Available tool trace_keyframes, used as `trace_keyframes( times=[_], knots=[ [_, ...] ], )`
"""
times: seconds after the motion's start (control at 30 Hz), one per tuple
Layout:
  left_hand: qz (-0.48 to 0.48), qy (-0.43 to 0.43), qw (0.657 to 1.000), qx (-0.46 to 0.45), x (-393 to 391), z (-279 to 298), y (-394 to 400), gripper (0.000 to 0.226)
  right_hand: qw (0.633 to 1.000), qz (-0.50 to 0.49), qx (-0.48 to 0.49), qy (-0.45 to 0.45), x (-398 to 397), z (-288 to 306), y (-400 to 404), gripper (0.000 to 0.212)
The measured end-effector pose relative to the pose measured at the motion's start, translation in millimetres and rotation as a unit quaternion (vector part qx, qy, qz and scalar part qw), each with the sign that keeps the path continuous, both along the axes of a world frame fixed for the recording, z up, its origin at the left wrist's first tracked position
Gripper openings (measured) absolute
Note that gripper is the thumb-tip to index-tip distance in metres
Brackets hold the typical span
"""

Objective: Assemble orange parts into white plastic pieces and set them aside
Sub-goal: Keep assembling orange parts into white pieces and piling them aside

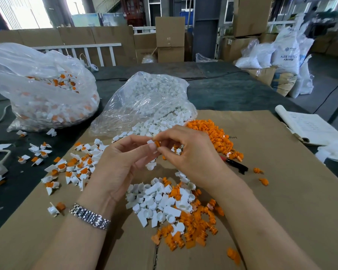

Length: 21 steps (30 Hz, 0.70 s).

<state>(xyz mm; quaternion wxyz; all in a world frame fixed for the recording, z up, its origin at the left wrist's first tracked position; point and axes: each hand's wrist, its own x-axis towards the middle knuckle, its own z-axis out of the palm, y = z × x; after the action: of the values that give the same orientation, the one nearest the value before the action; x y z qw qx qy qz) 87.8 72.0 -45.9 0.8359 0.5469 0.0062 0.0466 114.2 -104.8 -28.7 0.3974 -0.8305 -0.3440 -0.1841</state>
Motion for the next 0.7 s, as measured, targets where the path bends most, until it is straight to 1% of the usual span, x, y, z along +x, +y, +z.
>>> trace_keyframes(
  times=[0.23, 0.4, 0.53, 0.6, 0.63, 0.67, 0.7],
  knots=[
    [0.059, -0.002, 0.997, 0.050, 0.8, -2.7, -1.4, 0.031, 1.000, 0.000, -0.004, -0.004, 0.0, -4.2, 5.1, 0.019],
    [0.045, 0.006, 0.998, 0.045, 1.3, -2.5, 1.8, 0.023, 1.000, 0.001, 0.006, -0.001, 1.0, -4.6, 4.9, 0.018],
    [0.053, 0.022, 0.998, 0.040, 1.7, -1.8, 0.5, 0.026, 0.999, 0.001, -0.011, 0.037, 1.8, -2.5, 3.6, 0.024],
    [0.056, 0.038, 0.998, 0.012, 2.5, -1.8, 0.3, 0.025, 0.997, -0.034, -0.001, 0.076, 6.4, 0.1, -2.8, 0.026],
    [0.056, 0.048, 0.997, -0.004, 2.7, -1.7, 0.7, 0.024, 0.993, -0.077, -0.008, 0.086, 9.5, 1.0, -7.9, 0.025],
    [0.057, 0.058, 0.997, -0.013, 2.9, -1.8, 1.0, 0.024, 0.986, -0.136, -0.042, 0.088, 13.4, 0.8, -14.3, 0.023],
    [0.056, 0.067, 0.996, -0.014, 2.8, -1.9, 1.3, 0.022, 0.970, -0.198, -0.100, 0.094, 17.0, -1.0, -20.9, 0.024]
  ],
)
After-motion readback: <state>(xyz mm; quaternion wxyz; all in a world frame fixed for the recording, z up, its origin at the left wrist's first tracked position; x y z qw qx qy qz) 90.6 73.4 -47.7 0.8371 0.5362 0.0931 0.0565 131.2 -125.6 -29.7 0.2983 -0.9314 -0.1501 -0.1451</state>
